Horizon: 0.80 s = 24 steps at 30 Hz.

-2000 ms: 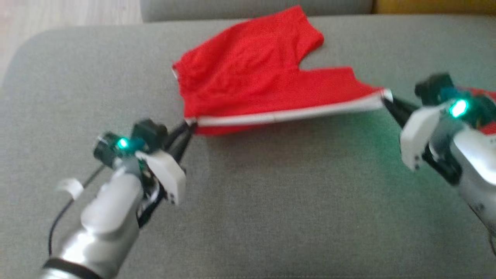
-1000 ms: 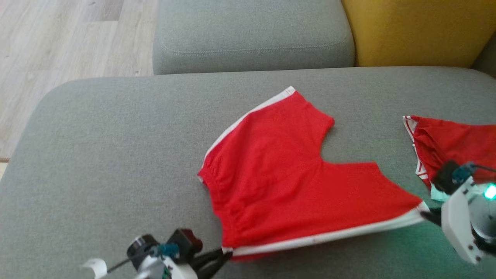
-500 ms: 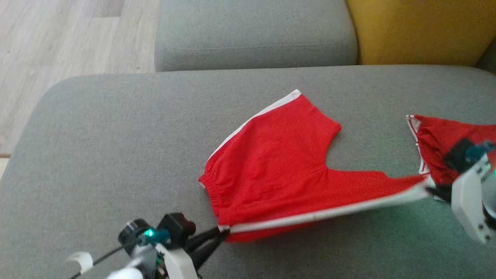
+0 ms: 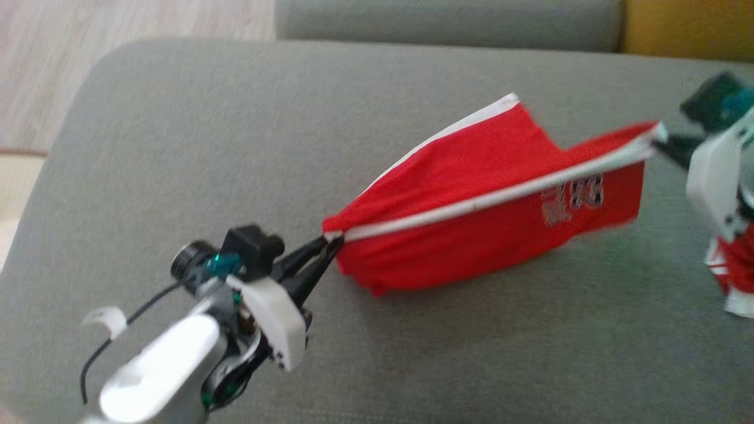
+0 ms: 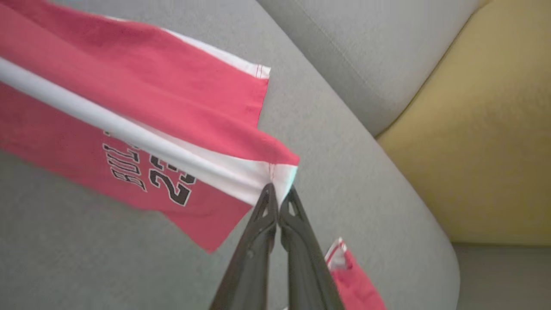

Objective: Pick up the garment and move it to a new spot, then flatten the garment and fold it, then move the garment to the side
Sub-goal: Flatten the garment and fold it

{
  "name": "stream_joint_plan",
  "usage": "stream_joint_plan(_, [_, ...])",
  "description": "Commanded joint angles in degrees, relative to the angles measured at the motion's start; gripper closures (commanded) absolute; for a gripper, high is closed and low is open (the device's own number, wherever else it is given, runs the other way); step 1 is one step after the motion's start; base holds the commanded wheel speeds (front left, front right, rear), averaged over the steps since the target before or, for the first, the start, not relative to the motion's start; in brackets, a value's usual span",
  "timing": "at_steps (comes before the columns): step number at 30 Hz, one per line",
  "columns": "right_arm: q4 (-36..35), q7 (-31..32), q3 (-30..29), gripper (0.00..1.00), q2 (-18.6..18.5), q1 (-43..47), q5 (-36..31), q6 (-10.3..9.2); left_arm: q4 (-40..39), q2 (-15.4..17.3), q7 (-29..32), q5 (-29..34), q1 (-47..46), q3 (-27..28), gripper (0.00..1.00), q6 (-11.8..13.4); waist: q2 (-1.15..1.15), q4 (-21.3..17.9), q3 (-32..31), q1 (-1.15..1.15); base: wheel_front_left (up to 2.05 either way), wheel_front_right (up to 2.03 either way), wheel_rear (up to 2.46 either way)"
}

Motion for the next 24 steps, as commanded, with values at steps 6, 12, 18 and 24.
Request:
stream_joint_plan(6, [4.4, -0.4, 1.5, 1.0, 0.6, -9.6, -3.2, -0.13, 4.9, -2.2, -1.4, 0.7, -8.8, 2.2, 1.0, -1.9, 0.0, 6.4, 7.9, 0.0, 0.0, 0.0, 0.0])
stream_joint_plan(12, [9.1, -0.5, 5.1, 1.0, 2.7, -15.3, -4.7, -0.13, 12.8, -6.7, -3.6, 1.3, -14.3, 1.5, 1.0, -3.4, 0.0, 9.0, 12.0, 0.0, 0.0, 0.0, 0.0])
stream_joint_plan(18, [13.1, -0.9, 6.3, 1.0, 4.5, -17.4, -5.2, -0.13, 20.2, -10.7, -6.3, 1.7, -18.6, 0.2, 1.0, -4.7, 0.0, 10.3, 14.9, 0.0, 0.0, 0.0, 0.0])
stream_joint_plan(24, [17.7, -2.6, 6.5, 0.0, 6.8, -18.7, -3.8, -0.13, 26.7, -13.4, -8.6, 1.4, -21.5, -0.4, 0.37, -5.4, 0.0, 10.6, 16.9, 0.0, 0.0, 0.0, 0.0])
